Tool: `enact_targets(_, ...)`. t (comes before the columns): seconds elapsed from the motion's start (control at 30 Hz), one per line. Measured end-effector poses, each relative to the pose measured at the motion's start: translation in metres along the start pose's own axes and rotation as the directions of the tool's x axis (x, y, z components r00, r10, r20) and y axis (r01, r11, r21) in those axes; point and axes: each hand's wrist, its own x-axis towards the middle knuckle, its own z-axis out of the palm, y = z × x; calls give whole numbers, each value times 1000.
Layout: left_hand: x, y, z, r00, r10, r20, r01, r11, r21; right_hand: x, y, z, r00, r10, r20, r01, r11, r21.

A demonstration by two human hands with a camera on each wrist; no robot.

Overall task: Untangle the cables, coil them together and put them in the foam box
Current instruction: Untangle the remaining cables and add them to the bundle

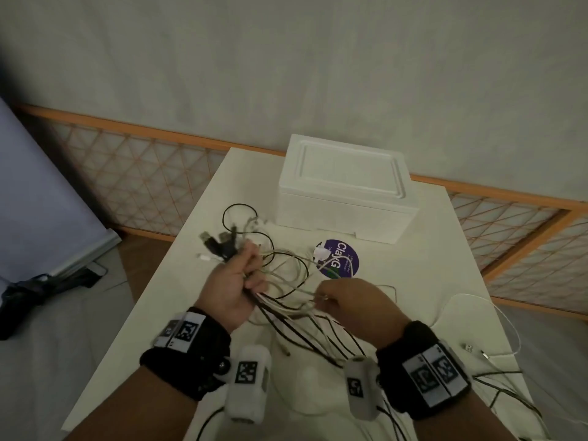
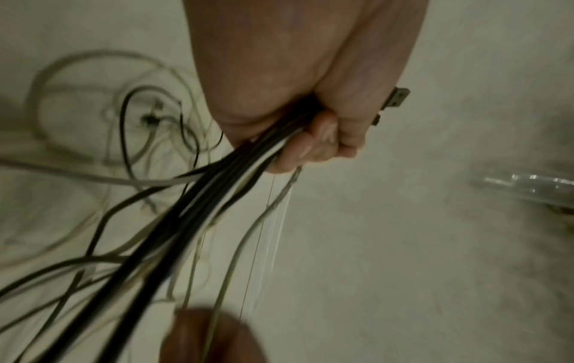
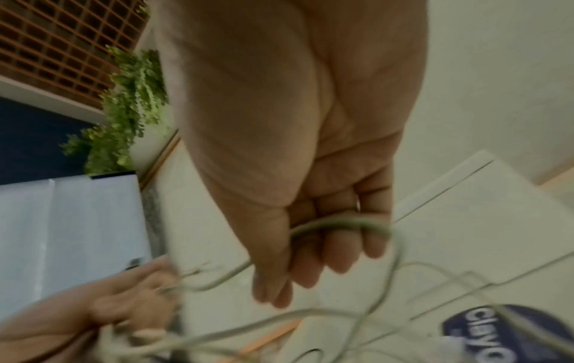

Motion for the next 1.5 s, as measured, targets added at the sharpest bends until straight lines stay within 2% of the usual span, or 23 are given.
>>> enact_targets(0.07, 2, 15, -16, 982, 82, -170, -81, 997, 17, -5, 19, -1, 997, 72, -28, -71, 997, 19)
enact_targets(0.17, 3, 30, -38, 895, 156, -419, -112, 985, 129, -9, 39, 1, 988, 122, -98, -126, 991, -46)
enact_targets(0.27, 1, 30, -45, 842, 218, -494, -110, 965, 240, -6, 48, -2, 960, 179, -215, -174, 984, 40)
enact_targets(0.33, -2, 27, -40, 869, 242, -432, -145, 958, 246, -1, 43, -8, 950, 190, -249, -172, 981, 92)
enact_targets(0.4, -6, 20, -29, 934, 228, -276, -169, 960, 223, 5, 24, -15, 963, 125, -238, -98, 987, 125)
enact_targets(0.5, -14, 2, -4, 984, 172, -52, -135, 900, 413, 10, -25, -32, 954, -93, -284, 157, 964, 212)
enact_targets(0.57, -14, -8, 10, 992, 117, 46, -124, 843, 524, 11, -47, -41, 901, -228, -370, 329, 914, 238)
enact_targets(0.6, -13, -13, 12, 991, 117, 66, -134, 818, 560, 11, -52, -44, 883, -229, -409, 357, 895, 269)
enact_targets(0.7, -5, -15, 16, 987, 159, 13, -134, 782, 609, 14, -53, -50, 852, -90, -516, 348, 833, 430)
enact_targets(0.77, 0, -14, 18, 976, 214, -28, -160, 804, 572, 18, -47, -46, 870, -7, -493, 294, 810, 508)
enact_targets(0.83, 3, -11, 24, 984, 180, -15, -148, 850, 506, 25, -37, -35, 926, 64, -371, 148, 845, 513)
enact_targets(0.87, 3, -9, 30, 989, 148, 26, -143, 872, 469, 28, -32, -29, 960, 61, -275, 73, 889, 452)
enact_targets(0.93, 0, -7, 38, 989, 129, 75, -149, 891, 428, 35, -26, -14, 996, -2, -92, 27, 960, 277)
enact_targets(0.97, -1, -7, 40, 986, 140, 93, -166, 894, 416, 37, -25, -10, 998, -14, -67, 29, 970, 240)
enact_targets(1.0, -2, -7, 40, 981, 152, 119, -189, 890, 415, 37, -25, -10, 995, -17, -94, 40, 966, 254)
enact_targets(1.1, 0, -16, 29, 973, 161, 166, -222, 854, 471, 37, -28, -23, 954, -5, -300, 121, 922, 368)
enact_targets(1.2, 8, -21, 22, 982, 150, 114, -188, 834, 520, 37, -31, -41, 938, -79, -337, 209, 905, 371)
enact_targets(1.3, 20, -23, 21, 986, 164, 5, -136, 805, 577, 35, -29, -43, 884, -137, -448, 257, 941, 218)
enact_targets(1.4, 33, -26, 18, 983, 161, -86, -77, 793, 604, 34, -26, -42, 852, -54, -521, 206, 949, 238)
enact_targets(1.5, 43, -27, 11, 977, 167, -130, -43, 758, 651, 31, -24, -44, 764, -28, -645, 254, 931, 261)
